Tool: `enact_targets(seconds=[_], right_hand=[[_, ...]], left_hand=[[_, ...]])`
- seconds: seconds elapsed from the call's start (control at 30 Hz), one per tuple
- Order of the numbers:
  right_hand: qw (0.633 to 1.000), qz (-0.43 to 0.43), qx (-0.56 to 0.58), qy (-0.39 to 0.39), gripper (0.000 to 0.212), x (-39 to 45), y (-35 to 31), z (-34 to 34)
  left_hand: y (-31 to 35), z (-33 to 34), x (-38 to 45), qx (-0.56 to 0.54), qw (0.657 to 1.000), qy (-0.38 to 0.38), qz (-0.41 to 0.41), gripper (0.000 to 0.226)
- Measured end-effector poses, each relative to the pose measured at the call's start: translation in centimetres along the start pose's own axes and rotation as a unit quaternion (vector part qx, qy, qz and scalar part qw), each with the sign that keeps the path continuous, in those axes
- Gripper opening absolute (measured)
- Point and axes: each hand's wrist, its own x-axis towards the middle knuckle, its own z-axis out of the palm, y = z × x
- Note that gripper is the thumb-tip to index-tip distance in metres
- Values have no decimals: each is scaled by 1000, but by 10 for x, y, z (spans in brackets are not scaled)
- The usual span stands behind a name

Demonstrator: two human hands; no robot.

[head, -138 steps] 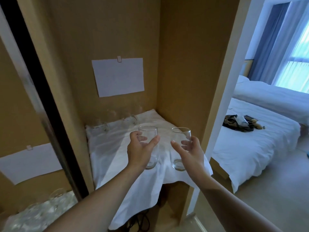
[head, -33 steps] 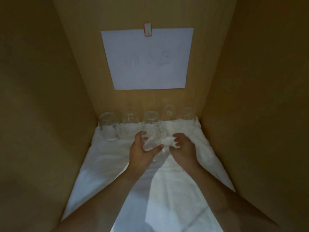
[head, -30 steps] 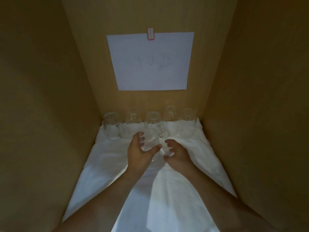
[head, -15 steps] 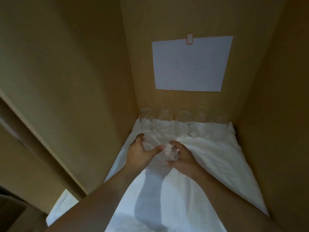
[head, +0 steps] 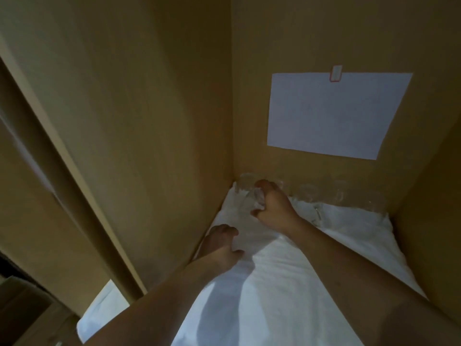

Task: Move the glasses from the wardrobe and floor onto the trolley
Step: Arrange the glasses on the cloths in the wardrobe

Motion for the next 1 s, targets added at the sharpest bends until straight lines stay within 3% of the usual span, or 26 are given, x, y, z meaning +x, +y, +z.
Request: enact_targets(seconds=[0.53, 0.77, 1.0], right_hand=[[990, -42, -84, -103, 77, 57, -7, 32], [992, -27, -49, -115, 105, 21, 5, 24], [994, 23, -58, -92, 99, -38, 9, 27]], left_hand=[[-21, 14, 39, 11, 999, 14, 34, 53], [-10, 11, 31, -22, 999, 21, -16, 53], [0, 7, -13, -46, 996, 63, -43, 54]])
